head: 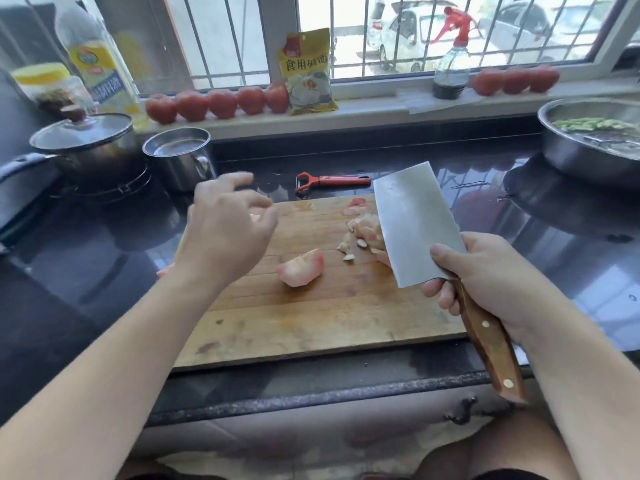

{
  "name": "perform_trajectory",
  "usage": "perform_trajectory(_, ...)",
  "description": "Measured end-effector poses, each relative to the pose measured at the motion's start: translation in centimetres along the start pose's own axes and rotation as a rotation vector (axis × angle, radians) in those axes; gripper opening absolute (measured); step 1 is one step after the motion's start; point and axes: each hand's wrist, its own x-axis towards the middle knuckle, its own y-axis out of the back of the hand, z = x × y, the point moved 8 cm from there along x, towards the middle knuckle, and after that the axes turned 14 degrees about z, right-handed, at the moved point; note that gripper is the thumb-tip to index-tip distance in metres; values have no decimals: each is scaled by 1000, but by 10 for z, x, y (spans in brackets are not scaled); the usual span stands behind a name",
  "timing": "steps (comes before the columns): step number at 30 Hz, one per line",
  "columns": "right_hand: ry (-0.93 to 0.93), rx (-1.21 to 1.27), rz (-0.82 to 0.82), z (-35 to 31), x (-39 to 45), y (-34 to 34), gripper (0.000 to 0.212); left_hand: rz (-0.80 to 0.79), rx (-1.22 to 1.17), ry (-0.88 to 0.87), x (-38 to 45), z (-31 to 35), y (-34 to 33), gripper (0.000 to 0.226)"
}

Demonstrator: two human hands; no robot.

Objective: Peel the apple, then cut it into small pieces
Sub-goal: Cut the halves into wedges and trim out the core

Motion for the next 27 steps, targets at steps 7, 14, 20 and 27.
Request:
perform_trajectory(7,37,-45,-44,-13,-9,-20,16,-313,15,-97,-32,19,-28,39)
perform_trajectory(14,56,-114,-68,-10,-16,-17,16,-366,255,-343,-40,18,-73,25)
perform_trajectory(20,61,-153,-93,-15,-20,-26,17,-321,360,-256,-16,-30,-41,33)
perform_trajectory(27,162,-499,-221,-35,-29,-98,24,198,150,4,-21,-24,47,31)
